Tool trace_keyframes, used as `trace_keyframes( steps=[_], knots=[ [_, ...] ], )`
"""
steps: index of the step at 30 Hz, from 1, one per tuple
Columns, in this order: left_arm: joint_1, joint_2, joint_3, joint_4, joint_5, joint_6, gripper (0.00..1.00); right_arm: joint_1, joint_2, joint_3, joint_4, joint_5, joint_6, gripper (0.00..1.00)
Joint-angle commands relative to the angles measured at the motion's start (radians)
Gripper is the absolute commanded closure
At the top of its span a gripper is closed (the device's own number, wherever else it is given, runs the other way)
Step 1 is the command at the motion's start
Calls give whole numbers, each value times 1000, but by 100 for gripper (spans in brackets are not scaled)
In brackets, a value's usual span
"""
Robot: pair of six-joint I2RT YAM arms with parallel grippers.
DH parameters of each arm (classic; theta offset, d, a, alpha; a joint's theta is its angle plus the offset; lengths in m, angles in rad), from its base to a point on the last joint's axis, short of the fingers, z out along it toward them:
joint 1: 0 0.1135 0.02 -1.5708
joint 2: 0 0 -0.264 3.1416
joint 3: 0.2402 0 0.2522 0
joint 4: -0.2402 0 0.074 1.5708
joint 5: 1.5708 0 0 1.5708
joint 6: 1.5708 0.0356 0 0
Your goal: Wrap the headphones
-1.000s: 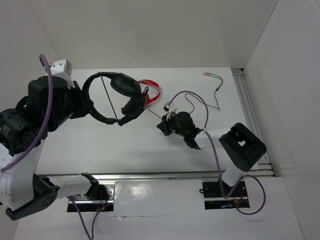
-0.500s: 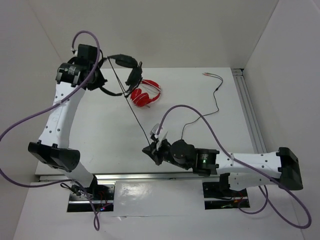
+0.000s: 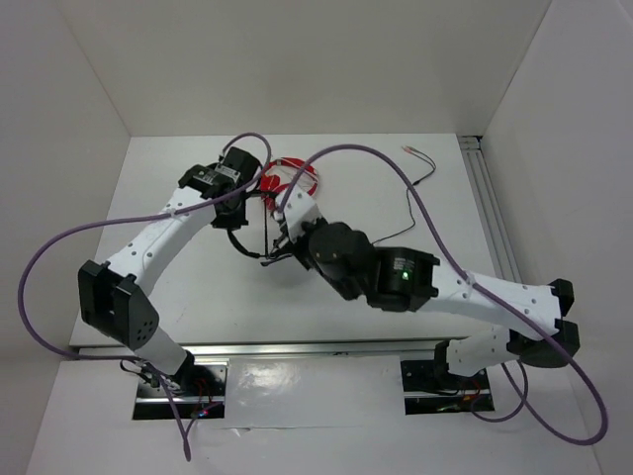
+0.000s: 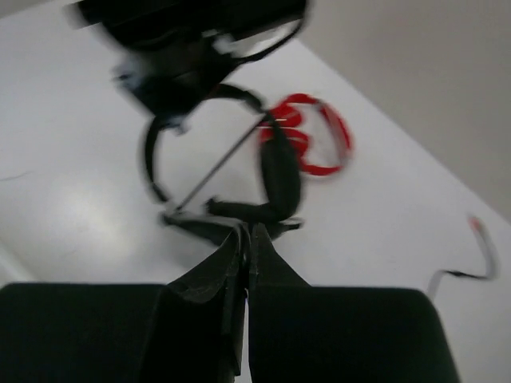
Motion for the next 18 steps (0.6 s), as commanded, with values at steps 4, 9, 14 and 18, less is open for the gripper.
trace_keyframes(
  steps=[4,9,14,18],
  knots=[
    [-121,-59,-46,86,29,132,100,-213,87,123,51,274,-396,100],
    [-219,-195,-89,50,80,165,100,-424,67,45,301,200,-498,100],
    [-294,-338,-109,64,295,211,100,-618,56,33,301,-138,-330,99],
    [-345,-384,-1,-6,333,209,100,-748,102,-1,315,-360,-276,96]
  ],
)
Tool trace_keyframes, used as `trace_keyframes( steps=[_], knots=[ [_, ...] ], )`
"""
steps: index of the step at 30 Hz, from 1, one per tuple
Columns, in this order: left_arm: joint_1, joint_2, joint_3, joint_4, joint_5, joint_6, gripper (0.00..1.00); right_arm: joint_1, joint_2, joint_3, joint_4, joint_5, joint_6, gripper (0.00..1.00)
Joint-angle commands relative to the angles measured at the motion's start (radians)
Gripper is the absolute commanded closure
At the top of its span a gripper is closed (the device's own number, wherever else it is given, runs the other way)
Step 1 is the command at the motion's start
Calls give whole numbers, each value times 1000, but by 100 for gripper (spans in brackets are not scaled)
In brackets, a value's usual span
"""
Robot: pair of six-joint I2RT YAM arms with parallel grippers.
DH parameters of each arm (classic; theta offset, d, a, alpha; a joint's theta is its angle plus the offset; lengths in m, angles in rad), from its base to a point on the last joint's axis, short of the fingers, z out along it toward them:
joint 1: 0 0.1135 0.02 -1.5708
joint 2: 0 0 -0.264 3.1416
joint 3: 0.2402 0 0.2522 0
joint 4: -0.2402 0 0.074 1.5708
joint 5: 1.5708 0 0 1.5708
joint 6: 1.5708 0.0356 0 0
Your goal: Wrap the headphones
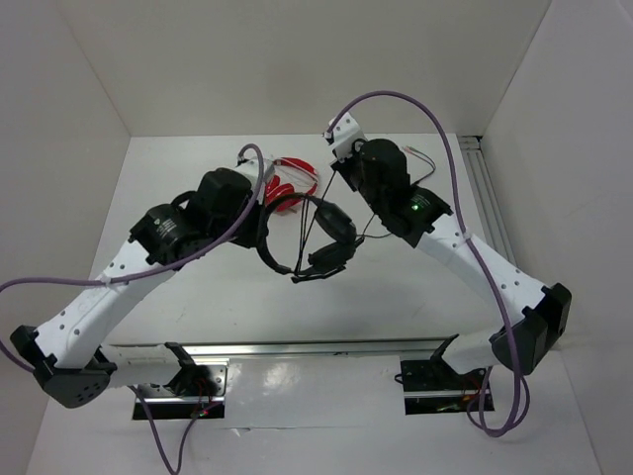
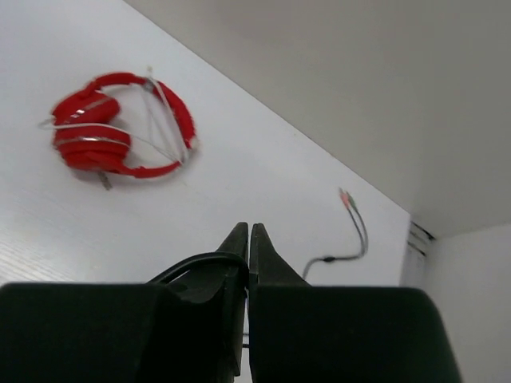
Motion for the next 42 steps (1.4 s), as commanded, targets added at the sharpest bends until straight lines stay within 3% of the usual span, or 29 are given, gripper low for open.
trace_keyframes(
  steps=[1,6,8,12,16,19,29,32,33,36,39,42],
  knots=[
    [-50,-40,98,-174,123,81,100,-94,13,-27,156,-176,68,96],
    [-60,-21,349,-295,105,49,100,-191,86,-54,187,-588,243,88],
    [-60,13,481,-350,96,28,100,-200,99,-140,248,-758,295,84],
    [-69,13,589,-351,51,-61,100,-154,152,-347,585,-911,477,76],
    [-69,24,632,-351,28,-110,100,-85,266,-487,843,-891,590,71],
    [-69,33,679,-361,-22,-143,100,-74,367,-522,944,-865,630,70],
    [-38,65,859,-426,-64,-222,100,-74,499,-573,1009,-800,607,61],
    [-29,51,859,-398,-99,-257,100,-74,511,-602,1058,-791,607,69],
    [-29,41,859,-398,-110,-267,100,-74,511,-623,1070,-791,607,79],
    [6,41,839,-371,-169,-290,100,-74,490,-666,1132,-805,639,96],
    [67,62,810,-323,-214,-304,100,-51,409,-793,1256,-794,694,100],
    [135,142,810,-301,-223,-304,100,39,257,-915,1247,-698,705,100]
  ],
)
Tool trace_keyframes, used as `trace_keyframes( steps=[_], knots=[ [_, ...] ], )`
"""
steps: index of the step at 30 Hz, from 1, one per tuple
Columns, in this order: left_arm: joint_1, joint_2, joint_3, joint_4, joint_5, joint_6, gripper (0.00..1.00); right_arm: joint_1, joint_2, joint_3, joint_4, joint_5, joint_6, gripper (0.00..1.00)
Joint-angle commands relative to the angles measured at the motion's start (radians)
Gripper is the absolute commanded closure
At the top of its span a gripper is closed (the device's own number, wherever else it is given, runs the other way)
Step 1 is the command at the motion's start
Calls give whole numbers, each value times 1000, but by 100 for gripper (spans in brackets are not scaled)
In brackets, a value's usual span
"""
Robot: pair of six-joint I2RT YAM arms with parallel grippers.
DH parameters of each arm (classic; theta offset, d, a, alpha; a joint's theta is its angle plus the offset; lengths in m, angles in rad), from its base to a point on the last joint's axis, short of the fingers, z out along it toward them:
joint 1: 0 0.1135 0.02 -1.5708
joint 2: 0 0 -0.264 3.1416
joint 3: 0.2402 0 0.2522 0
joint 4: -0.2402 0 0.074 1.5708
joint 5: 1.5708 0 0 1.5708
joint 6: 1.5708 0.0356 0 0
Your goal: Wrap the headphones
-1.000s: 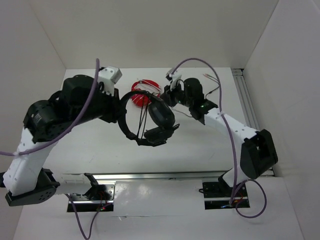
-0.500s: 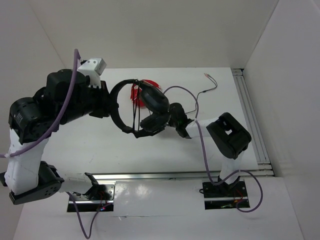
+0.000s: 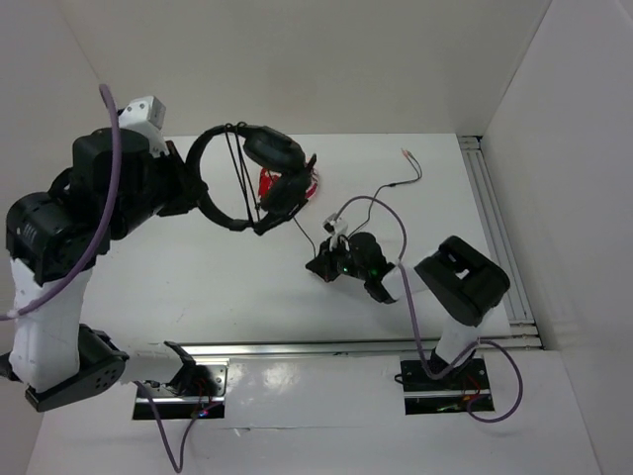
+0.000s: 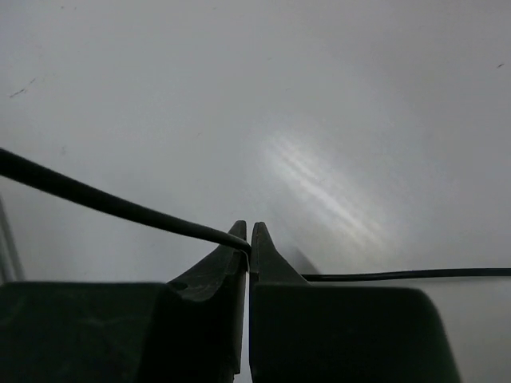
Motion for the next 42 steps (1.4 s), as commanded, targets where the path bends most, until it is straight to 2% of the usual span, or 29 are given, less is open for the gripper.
trace_keyframes(
  steps=[1,2,4,6,8,9,11,12,14,15,17,19,21,22,23,24,26,27,28,29,31,32,36,38,42],
  knots=[
    [117,81,16,187,-24,-49,100,121,-186,-91,85,115,14,100],
    [152,107,16,200,20,-39,100,162,-280,-118,48,205,5,100],
    [255,179,-10,215,44,-38,100,299,-376,-128,-71,284,-19,100],
    [304,207,-65,248,1,-66,100,432,-510,-139,-206,399,-30,100],
    [349,216,-178,281,-78,-90,100,501,-584,-110,-292,400,-52,100],
    [363,216,-223,306,-93,-139,100,574,-641,-97,-367,409,-64,100],
    [410,207,-372,359,-81,-150,100,658,-680,-47,-433,439,-88,100],
    [419,197,-413,397,-80,-161,100,746,-716,-28,-502,528,-113,100],
    [429,197,-505,412,-97,-151,100,831,-753,8,-568,663,-136,100],
    [445,209,-528,421,-108,-150,100,872,-788,41,-594,806,-147,100],
    [488,209,-603,444,-90,-120,100,978,-813,82,-668,936,-193,100],
    [498,218,-650,468,-77,-59,100,1040,-813,171,-748,1061,-243,100],
    [467,230,-693,478,-117,-28,100,1052,-795,278,-791,1160,-309,100],
    [443,244,-705,478,-128,41,100,1052,-795,312,-834,1173,-340,100],
    [374,261,-705,478,-145,67,100,1019,-795,337,-834,1188,-378,100],
    [334,282,-705,428,-230,67,100,990,-784,382,-834,1212,-410,100],
    [230,350,-691,348,-292,52,100,821,-784,439,-888,1148,-467,100],
    [202,364,-700,331,-301,64,100,748,-774,507,-909,1113,-467,100],
    [177,364,-709,320,-301,64,100,674,-748,547,-949,1007,-490,100],
    [145,373,-735,320,-301,73,100,531,-728,577,-985,984,-509,100],
    [136,352,-757,341,-281,84,100,399,-650,680,-1033,925,-545,100],
    [120,327,-777,350,-271,99,100,295,-623,706,-1042,924,-555,100],
    [53,283,-799,369,-211,167,100,144,-547,788,-971,914,-616,100],
    [-13,257,-838,390,-200,214,100,74,-513,808,-957,837,-625,100],
    [-67,146,-878,416,-82,274,100,26,-454,832,-957,756,-625,100]
  ],
)
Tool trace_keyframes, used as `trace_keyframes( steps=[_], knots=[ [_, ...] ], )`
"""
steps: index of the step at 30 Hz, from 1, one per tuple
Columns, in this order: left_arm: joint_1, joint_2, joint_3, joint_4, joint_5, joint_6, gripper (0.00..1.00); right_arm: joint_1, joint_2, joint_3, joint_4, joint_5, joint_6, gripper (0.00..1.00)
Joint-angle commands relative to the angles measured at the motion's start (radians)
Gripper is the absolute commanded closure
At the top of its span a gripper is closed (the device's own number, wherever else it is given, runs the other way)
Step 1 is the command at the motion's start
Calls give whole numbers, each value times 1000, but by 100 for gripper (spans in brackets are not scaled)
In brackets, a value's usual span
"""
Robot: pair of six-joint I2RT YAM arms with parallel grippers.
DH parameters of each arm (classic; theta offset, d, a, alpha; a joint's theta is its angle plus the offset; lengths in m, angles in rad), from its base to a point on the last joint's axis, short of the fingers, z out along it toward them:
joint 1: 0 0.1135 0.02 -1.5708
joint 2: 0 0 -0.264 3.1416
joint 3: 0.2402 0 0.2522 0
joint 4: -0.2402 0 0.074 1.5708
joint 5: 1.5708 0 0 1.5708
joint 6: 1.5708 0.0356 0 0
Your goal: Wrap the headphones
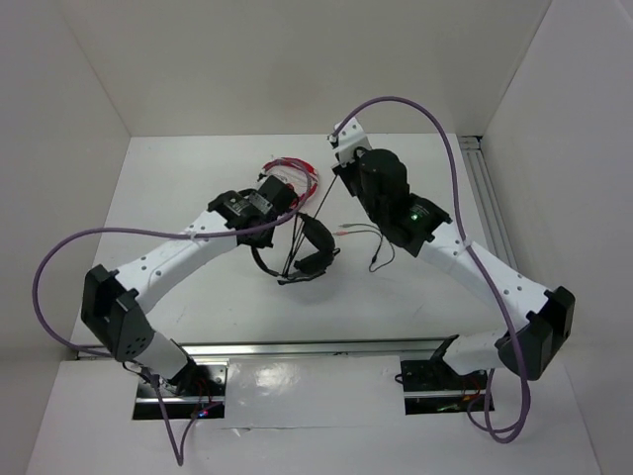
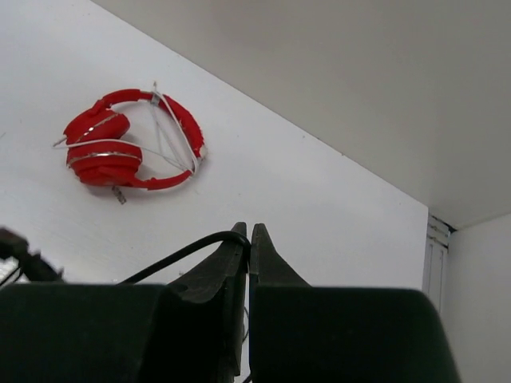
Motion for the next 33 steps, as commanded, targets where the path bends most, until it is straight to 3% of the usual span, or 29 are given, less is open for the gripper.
trace_keyframes(
  steps=[1,5,8,14,17,18,24,33],
  knots=[
    [-50,-119,-25,-13,148,126,100,-49,7,63,89,-94,-27,100],
    [-108,-249,-44,-4,321,138,100,-161,-3,-81,163,-373,86,100],
    [-145,-322,-19,-14,350,122,100,-216,12,-166,214,-521,163,100],
    [-166,-322,329,-192,235,51,100,-227,83,-287,364,-804,297,100],
    [-166,-296,516,-293,202,-12,100,-202,136,-374,560,-999,442,100],
    [-166,-285,559,-318,186,-53,100,-173,162,-406,701,-1039,512,99],
    [-176,-308,702,-366,156,-147,100,-51,339,-503,990,-1040,634,98],
    [-165,-308,800,-415,107,-236,100,-10,651,-574,1363,-1037,804,75]
  ],
)
